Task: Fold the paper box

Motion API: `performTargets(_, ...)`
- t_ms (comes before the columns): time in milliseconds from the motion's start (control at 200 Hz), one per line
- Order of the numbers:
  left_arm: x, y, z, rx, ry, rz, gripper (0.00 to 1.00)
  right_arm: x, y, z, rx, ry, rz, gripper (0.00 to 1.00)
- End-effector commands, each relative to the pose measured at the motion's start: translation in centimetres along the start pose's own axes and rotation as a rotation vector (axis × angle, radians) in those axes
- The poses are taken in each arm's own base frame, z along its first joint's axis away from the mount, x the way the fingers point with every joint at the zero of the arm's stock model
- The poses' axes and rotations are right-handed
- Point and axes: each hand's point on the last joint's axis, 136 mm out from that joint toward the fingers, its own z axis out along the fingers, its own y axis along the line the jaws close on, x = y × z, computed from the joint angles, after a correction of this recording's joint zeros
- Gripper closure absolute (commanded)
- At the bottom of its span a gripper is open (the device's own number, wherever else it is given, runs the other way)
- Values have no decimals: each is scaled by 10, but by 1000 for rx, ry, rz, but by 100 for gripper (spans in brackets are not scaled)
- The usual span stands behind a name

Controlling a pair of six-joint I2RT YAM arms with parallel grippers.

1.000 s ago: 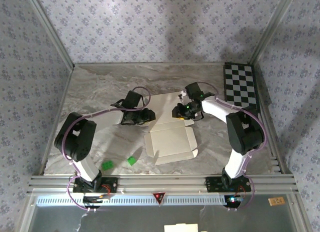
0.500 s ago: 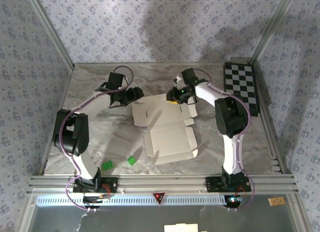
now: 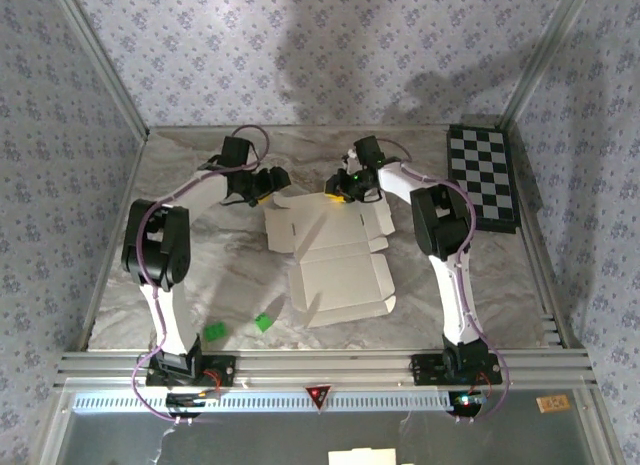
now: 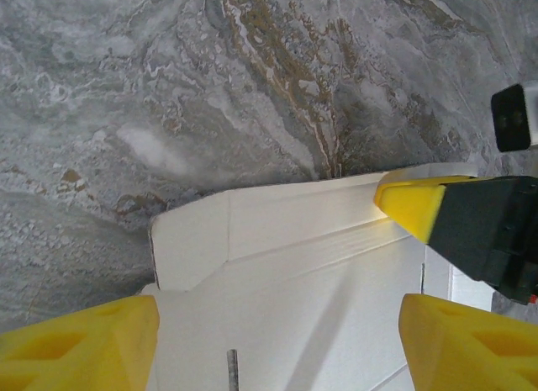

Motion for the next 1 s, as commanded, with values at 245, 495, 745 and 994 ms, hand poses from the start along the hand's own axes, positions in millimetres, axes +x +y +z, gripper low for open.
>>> performTargets(245, -3, 2, 16, -32, 28, -36, 23, 3, -39, 7, 86, -39, 108, 77)
performTargets(495, -11, 10, 32, -70, 40, -36, 26, 5, -37, 8, 76, -37, 101, 78)
performTargets(745, -16, 14, 49, -79, 70, -50, 31, 7, -35, 9, 72, -36, 101, 79)
performTargets(994, -18, 2, 53, -44, 82, -51, 39, 7, -34, 9, 71, -36, 98, 79)
